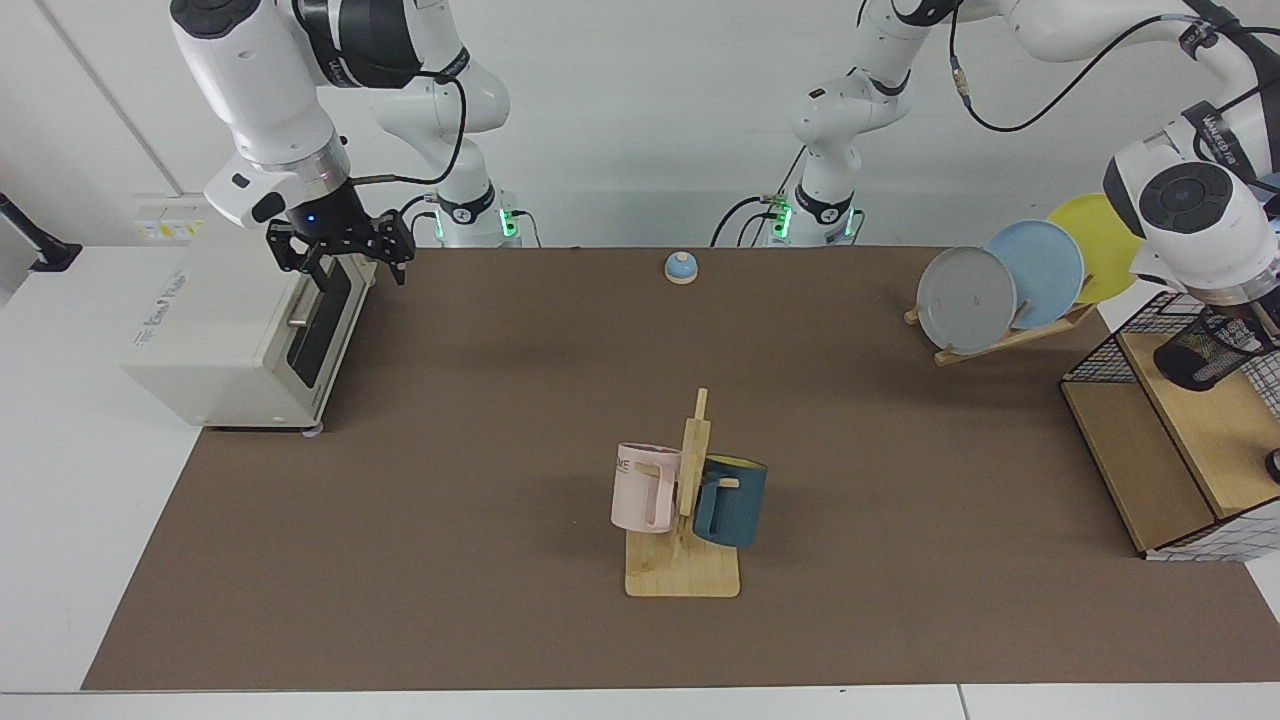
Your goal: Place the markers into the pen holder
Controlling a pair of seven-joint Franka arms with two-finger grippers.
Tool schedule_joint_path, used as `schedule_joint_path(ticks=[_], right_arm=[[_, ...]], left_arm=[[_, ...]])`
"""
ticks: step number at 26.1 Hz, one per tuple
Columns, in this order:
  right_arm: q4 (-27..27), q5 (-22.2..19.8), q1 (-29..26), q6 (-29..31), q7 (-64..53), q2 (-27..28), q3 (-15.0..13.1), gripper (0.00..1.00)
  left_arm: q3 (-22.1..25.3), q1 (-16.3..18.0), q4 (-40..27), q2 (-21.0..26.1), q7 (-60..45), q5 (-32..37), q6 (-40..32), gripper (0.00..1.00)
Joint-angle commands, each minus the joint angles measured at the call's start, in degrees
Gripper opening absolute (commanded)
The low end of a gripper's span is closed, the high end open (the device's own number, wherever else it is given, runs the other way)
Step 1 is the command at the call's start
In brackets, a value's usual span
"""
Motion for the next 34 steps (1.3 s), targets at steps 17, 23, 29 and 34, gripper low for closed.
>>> schedule_joint_path(ticks=[17,23,29,34], right_arm=[[-0.83,1.05,6.01,-1.27,-1.41,-1.25,-6.24,1.00],[-1.28,1.05,5.92,-0.22,-1.41,-1.25,-6.24,1.00],[-1.28,1.05,5.57,-0.22,-1.59,-1.25,-6.16,1.00],[-1.45,1.05,5.93,-0.22,-1.50,-1.34,-6.16,1.00]], left_arm=[[-1.65,-7.29,3.75,-1.61,-10.82,-29.18,-9.63,1.00],[-2.53,-8.09,2.61,-2.14,-21.88,-39.28,-11.74,1.00],[-3.05,-10.02,0.32,-3.10,-37.07,-45.00,-10.60,1.00],[-3.49,-14.15,0.24,-3.20,-54.57,-45.18,-11.74,1.00]])
